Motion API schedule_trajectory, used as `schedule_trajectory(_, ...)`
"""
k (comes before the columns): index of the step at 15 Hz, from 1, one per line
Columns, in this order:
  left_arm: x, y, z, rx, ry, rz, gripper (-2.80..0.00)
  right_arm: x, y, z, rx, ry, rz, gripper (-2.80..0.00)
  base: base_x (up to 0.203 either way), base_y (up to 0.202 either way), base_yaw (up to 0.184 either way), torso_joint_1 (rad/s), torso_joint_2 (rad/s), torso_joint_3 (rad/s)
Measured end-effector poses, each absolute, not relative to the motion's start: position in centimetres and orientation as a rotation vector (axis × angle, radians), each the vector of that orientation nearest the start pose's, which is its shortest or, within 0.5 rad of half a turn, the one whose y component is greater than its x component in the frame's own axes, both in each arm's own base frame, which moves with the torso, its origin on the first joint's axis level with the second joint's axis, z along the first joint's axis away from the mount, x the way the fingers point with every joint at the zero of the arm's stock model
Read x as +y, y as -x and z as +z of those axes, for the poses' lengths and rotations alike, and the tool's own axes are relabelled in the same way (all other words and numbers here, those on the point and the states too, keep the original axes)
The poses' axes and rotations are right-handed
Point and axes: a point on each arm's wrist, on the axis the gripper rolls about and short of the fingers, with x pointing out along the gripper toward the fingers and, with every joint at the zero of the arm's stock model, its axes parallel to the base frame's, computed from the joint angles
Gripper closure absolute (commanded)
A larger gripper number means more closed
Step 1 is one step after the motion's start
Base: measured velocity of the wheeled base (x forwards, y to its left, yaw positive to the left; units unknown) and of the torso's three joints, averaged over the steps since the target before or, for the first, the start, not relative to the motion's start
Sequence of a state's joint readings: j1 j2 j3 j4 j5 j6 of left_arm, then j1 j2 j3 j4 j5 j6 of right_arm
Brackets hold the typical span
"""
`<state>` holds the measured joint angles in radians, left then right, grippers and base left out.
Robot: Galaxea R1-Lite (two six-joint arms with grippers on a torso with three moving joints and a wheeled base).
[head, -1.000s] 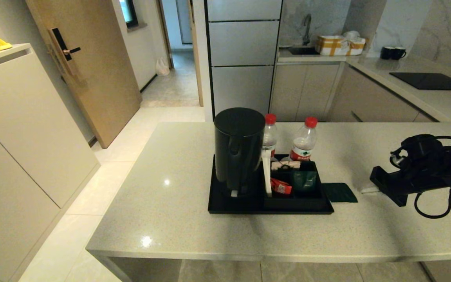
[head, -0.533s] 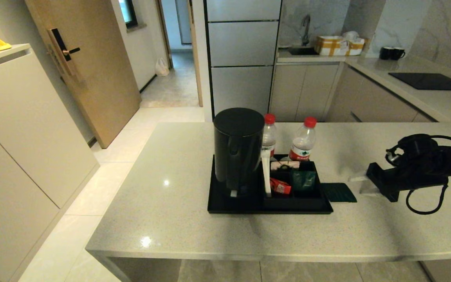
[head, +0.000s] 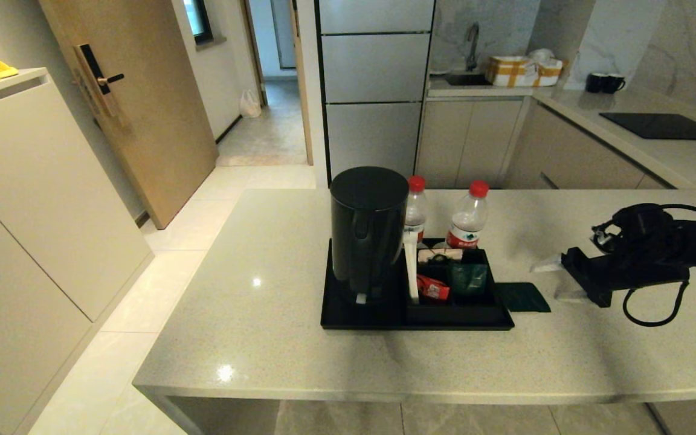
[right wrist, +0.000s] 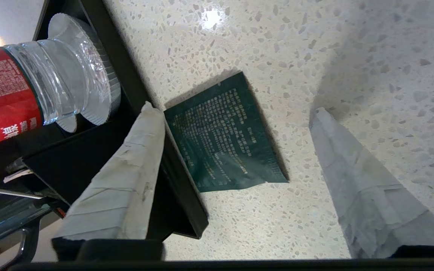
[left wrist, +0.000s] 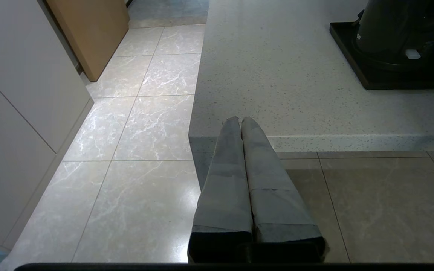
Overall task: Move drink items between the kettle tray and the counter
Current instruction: Return the tea bag to its original position
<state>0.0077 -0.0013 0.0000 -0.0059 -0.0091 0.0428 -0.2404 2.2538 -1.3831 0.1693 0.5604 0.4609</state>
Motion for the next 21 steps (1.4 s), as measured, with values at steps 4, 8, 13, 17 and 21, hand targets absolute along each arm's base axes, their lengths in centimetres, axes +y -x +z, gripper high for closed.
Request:
schedule_trajectory(4,0.0,2.3,7.6,-0.008,-0.043,-0.002,0.0,-8.1,-39.7,6.2,1.074,-0.779,0.099,-2.8,0.0,0.0,0.0,0.0,0.0,0.0)
schedule_trajectory(8,0.0,2.3,7.6,-0.008,-0.043,-0.002,0.0,-7.0,-39.5,7.0,1.135,-0.715,0.126,-2.8,0.0,0.0,0.0,0.0,0.0,0.0)
schedule_trajectory(13,0.0,2.3,7.6,-0.008,-0.043,-0.001,0.0,-5.6,-40.5,8.6,1.19,-0.495,0.025,-2.8,0.0,0.0,0.0,0.0,0.0,0.0)
schedule_trajectory(17,0.0,2.3,7.6,-0.008,-0.042,-0.002,0.0,-4.6,-41.9,11.1,1.213,-0.369,-0.066,-2.8,0.0,0.0,0.0,0.0,0.0,0.0)
schedule_trajectory(21,0.0,2.3,7.6,-0.007,-0.043,-0.002,0.0,-2.2,-42.9,12.0,1.235,-0.321,-0.046,-2.8,0.0,0.0,0.0,0.0,0.0,0.0)
